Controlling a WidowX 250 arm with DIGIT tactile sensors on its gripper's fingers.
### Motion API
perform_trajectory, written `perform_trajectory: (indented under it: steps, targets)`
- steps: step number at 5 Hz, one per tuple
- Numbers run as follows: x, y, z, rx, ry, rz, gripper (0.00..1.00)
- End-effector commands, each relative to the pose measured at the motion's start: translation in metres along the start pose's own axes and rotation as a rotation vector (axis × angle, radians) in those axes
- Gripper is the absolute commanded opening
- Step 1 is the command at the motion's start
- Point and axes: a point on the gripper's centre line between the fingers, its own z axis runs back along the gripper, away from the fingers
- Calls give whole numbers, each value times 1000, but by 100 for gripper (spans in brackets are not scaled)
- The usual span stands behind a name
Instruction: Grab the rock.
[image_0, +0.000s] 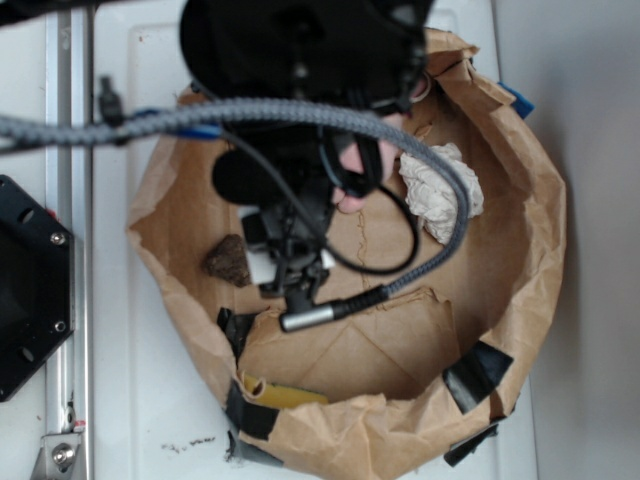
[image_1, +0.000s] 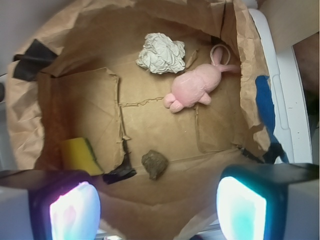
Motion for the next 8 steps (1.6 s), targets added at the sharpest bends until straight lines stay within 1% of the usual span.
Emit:
perform_trajectory:
  steps: [1, 2, 3, 4, 5, 6, 7, 8]
  targets:
    - [4, 5, 14, -2, -61, 17, 100]
    - [4, 5, 14, -2, -61, 17, 100]
    - [-2, -6, -26, 67, -32, -41, 100]
    - [4, -14, -51, 114, -29, -50, 100]
    - [0, -24, -79, 197, -54, -30, 100]
    - [-1, -24, -95, 222, -43, -23, 100]
    - [-5, -15, -105, 238, -33, 8, 100]
    - [-9, 2, -108, 203, -15, 17, 100]
